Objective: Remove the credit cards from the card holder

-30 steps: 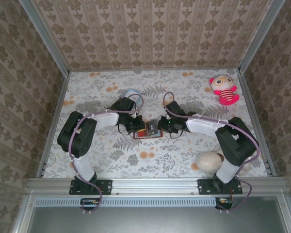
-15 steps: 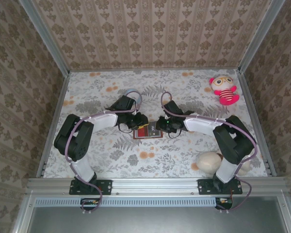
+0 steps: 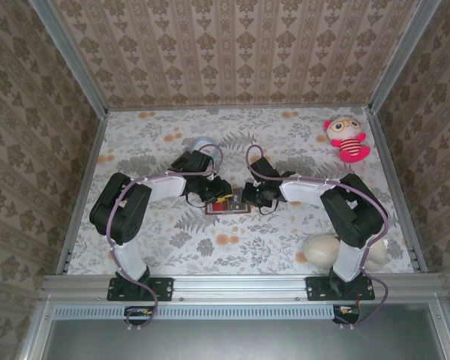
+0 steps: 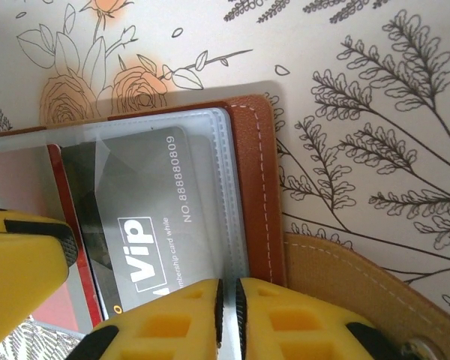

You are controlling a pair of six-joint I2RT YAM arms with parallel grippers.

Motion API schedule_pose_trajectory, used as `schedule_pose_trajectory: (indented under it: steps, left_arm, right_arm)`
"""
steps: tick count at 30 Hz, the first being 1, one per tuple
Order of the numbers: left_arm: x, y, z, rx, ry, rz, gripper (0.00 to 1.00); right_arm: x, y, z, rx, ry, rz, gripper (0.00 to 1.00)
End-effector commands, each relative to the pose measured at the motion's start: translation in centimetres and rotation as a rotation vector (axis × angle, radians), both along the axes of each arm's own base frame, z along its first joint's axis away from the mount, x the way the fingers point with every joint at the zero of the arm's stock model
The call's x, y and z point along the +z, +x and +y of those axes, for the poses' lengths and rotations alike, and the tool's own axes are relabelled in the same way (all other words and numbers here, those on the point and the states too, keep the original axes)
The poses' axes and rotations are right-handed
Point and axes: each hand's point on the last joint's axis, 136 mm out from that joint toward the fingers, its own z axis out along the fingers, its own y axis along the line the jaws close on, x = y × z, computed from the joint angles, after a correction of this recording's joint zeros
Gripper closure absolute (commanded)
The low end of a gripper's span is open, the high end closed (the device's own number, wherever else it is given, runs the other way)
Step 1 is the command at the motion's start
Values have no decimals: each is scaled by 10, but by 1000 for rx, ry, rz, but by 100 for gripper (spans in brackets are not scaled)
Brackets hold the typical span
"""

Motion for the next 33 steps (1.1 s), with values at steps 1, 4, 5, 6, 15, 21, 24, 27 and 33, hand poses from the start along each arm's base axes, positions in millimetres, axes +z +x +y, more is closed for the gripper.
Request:
schedule_pose_trajectory:
  steps: [1,4,5,6,15,21,24,27,33]
  left_arm:
    - [-21,-8,10,5,54,46,73]
    - [-25,-10,10,-5,55,51,73]
    - [-25,-10,9,-8,51,52,74]
    - [-27,-11,9,-9,49,57,74]
    - [-32,-13,13,-19,75,57,74]
    - [-31,-13,9,-40,58,53,74]
    - [-27,-11,7,-45,44,41,79]
    - [-22,-8,8,-44,39,26,86]
    - [-14,-4,19,-45,60,0,98]
  right_arm:
    - [-5,-4,5,9,9,33,84]
    - [-6,-4,6,14,15,35,85]
    - [-6,-4,7,15,18,36,86]
    - [-5,-4,8,18,25,34,86]
    - [-6,-4,16,36,65,39,86]
    - [-7,-4,20,44,87,44,86]
    - [-9,-4,19,41,80,48,86]
    - [-11,-4,14,32,54,51,86]
    - [-21,-7,-3,-2,-47,73,86]
